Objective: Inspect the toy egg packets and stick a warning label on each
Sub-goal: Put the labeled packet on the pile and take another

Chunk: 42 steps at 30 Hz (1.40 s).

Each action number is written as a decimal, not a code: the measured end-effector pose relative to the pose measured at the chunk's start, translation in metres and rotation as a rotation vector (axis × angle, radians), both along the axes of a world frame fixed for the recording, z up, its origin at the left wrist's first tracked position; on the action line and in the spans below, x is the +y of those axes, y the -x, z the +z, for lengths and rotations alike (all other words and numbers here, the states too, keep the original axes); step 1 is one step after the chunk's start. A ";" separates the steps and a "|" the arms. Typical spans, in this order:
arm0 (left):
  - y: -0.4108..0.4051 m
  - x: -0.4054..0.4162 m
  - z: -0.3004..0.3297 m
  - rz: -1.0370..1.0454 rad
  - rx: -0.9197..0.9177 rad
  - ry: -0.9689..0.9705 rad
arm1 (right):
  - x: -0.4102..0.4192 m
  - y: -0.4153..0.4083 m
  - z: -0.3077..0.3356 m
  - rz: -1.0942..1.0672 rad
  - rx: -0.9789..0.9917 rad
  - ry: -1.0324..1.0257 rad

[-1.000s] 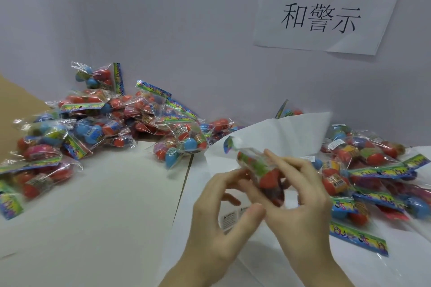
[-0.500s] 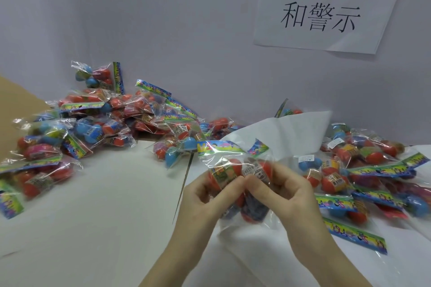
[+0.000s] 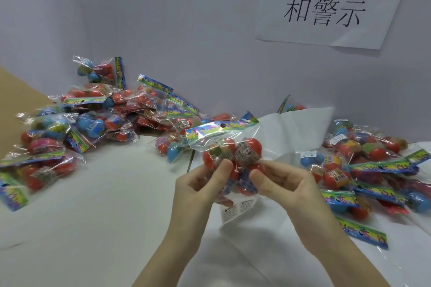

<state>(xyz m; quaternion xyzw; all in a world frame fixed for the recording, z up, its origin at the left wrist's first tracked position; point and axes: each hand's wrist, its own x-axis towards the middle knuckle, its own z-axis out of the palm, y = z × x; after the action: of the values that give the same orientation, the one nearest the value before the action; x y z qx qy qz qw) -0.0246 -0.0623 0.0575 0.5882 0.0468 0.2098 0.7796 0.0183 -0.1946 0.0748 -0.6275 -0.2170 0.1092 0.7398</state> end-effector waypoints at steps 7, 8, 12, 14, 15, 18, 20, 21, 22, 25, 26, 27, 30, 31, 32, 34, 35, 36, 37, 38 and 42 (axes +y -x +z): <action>-0.003 0.000 -0.006 0.030 0.043 -0.075 | 0.001 0.000 -0.004 0.013 -0.093 -0.079; -0.003 0.000 -0.007 0.074 0.051 -0.117 | 0.002 0.001 -0.005 -0.054 -0.151 -0.071; -0.002 -0.002 -0.009 0.178 0.071 -0.194 | 0.002 0.000 -0.014 -0.661 -0.899 0.286; -0.001 -0.004 -0.009 0.030 0.027 -0.103 | 0.004 0.000 -0.021 -0.776 -1.170 0.372; 0.000 -0.006 -0.008 -0.072 0.004 -0.045 | 0.006 0.000 -0.024 -0.770 -1.233 0.387; 0.003 -0.006 -0.005 -0.234 -0.021 0.061 | 0.010 0.003 -0.027 -0.579 -1.316 0.384; 0.002 -0.001 -0.005 -0.207 -0.010 0.135 | 0.011 0.007 -0.026 -0.465 -1.279 0.349; 0.001 0.003 -0.005 -0.192 0.001 0.168 | 0.011 0.008 -0.024 -0.446 -1.231 0.327; 0.000 0.005 -0.004 -0.184 0.013 0.194 | 0.011 0.008 -0.022 -0.460 -1.180 0.308; -0.002 0.008 -0.003 -0.166 0.048 0.214 | 0.008 0.007 -0.017 -0.568 -0.949 0.269; -0.002 0.008 -0.002 -0.168 0.058 0.206 | 0.007 0.005 -0.015 -0.577 -0.846 0.261; -0.002 0.008 -0.003 -0.168 0.066 0.200 | 0.007 0.004 -0.014 -0.568 -0.758 0.254; -0.002 0.007 -0.002 -0.159 0.075 0.191 | 0.005 0.003 -0.012 -0.516 -0.648 0.221; -0.002 0.006 -0.002 -0.154 0.076 0.180 | 0.004 0.003 -0.011 -0.515 -0.644 0.207; -0.002 0.006 -0.002 -0.140 0.079 0.164 | 0.004 0.003 -0.010 -0.525 -0.654 0.200; -0.002 0.005 -0.002 -0.119 0.077 0.143 | 0.004 0.003 -0.010 -0.540 -0.679 0.193; -0.002 0.006 -0.002 -0.119 0.072 0.143 | 0.004 0.003 -0.010 -0.534 -0.665 0.187; -0.002 0.006 -0.002 -0.123 0.069 0.148 | 0.004 0.003 -0.010 -0.519 -0.626 0.177; -0.002 0.007 -0.002 -0.130 0.067 0.156 | 0.003 0.002 -0.009 -0.504 -0.575 0.163; -0.002 0.007 -0.002 -0.140 0.069 0.159 | 0.002 0.002 -0.008 -0.492 -0.523 0.148; -0.001 0.009 -0.001 -0.174 0.074 0.139 | 0.001 0.001 -0.004 -0.382 -0.252 0.036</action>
<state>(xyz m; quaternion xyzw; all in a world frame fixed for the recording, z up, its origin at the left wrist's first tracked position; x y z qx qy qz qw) -0.0236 -0.0535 0.0568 0.5420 0.0387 0.1160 0.8314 0.0171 -0.1933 0.0712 -0.6789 -0.1832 -0.1083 0.7027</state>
